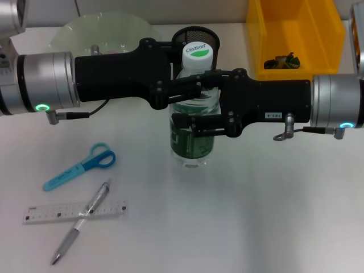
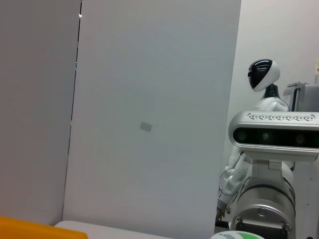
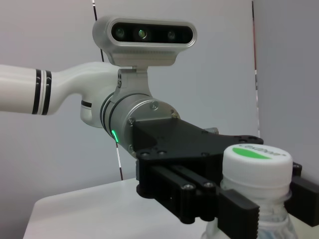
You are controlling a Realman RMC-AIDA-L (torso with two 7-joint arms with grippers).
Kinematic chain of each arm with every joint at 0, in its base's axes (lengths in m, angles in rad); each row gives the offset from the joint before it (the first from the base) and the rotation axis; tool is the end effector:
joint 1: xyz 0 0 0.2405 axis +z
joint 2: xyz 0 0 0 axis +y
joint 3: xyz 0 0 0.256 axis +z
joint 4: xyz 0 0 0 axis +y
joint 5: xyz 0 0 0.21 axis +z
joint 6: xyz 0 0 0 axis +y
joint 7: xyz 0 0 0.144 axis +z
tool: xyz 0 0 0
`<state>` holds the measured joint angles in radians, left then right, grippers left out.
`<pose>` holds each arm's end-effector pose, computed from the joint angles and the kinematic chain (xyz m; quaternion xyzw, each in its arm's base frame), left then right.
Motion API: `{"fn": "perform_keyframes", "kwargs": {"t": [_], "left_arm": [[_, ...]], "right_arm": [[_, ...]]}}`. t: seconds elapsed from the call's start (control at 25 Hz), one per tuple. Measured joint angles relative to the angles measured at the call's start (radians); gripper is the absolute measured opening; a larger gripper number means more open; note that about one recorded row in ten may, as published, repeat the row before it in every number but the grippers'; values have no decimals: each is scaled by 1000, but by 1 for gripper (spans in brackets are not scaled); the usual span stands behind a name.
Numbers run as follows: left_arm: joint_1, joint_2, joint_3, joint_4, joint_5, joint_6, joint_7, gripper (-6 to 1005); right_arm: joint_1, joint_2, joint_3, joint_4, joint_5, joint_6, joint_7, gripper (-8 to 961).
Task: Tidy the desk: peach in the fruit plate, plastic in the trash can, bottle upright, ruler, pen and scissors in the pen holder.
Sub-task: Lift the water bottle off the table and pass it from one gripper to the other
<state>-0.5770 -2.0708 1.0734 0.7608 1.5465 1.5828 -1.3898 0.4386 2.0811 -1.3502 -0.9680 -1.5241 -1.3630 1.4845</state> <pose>-0.1671 0.3440 -0.0032 -0.9330 -0.0832 -0.3452 0.0581 0.1676 0.3295 -0.0297 -0.9527 0.0961 0.2769 0.0808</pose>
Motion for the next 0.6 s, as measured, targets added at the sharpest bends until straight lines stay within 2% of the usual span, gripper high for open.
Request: {"fn": "perform_keyframes", "kwargs": {"t": [0.6], "left_arm": [[11, 0, -4, 2, -21, 1, 0, 452]], "right_arm": [[-12, 3, 1, 4, 6, -3, -10, 756]]}}
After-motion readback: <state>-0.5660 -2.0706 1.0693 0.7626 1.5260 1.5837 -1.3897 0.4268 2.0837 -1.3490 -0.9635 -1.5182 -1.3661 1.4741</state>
